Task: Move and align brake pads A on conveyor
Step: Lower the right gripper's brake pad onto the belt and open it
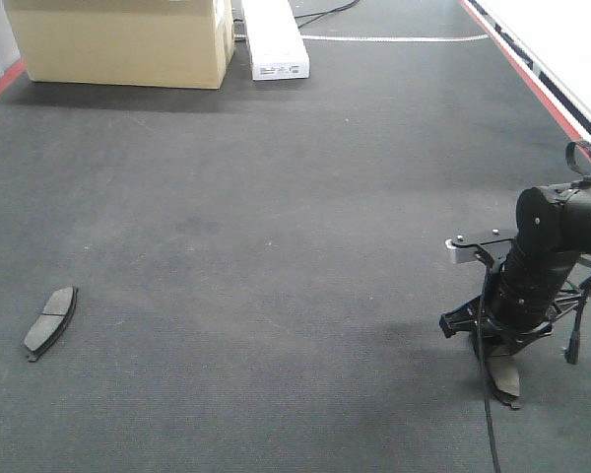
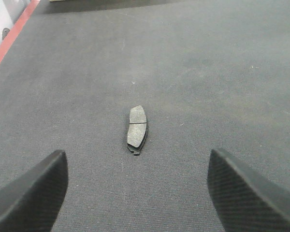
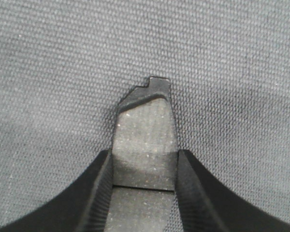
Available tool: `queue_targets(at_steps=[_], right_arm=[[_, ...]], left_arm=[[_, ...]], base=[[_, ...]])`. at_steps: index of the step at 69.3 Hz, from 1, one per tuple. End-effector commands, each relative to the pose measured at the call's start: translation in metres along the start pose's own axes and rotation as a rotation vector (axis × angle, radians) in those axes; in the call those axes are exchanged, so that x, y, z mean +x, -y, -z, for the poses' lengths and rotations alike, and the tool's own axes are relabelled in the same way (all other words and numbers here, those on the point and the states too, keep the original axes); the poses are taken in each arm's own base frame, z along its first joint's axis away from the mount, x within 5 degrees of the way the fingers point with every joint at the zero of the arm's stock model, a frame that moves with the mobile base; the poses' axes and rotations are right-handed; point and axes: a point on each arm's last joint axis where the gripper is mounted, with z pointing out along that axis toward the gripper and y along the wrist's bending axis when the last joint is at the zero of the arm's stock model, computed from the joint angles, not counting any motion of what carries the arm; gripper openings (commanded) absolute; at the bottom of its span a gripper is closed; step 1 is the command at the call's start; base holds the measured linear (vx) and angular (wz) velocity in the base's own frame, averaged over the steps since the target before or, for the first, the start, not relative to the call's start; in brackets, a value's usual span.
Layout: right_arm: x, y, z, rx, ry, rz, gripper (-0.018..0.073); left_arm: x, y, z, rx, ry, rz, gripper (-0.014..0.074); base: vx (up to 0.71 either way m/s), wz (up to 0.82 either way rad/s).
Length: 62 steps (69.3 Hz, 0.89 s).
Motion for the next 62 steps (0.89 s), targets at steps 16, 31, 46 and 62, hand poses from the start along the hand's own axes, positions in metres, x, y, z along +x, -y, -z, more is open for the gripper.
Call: queue_targets(at_steps=[16,31,46,62], right_arm=[[-0.008,0.004,0.026,0.010,0.138,-0.018,0.0422],[-0.006,0.004,0.038,0.012,0.173,-0.026,0.0669],[0.004,0.003,0.084,0.016,0.310,-0.038,0.0650],[0.038,0.000,0.154,0.024,0.587,-0.049,0.0600]], left_arm=[[-0.012,0.000,0.003,0.002,0.080,0.002,0.0554],[-0.012,0.000,0.003,0.002,0.080,0.002,0.0554],[-0.012,0.000,0.003,0.002,0.080,0.002,0.0554],[-0.012,0.000,0.003,0.002,0.080,0.002,0.0554]], base=[[0.00,0.00],[0.00,0.00],[0.00,0.00],[0.00,0.00]])
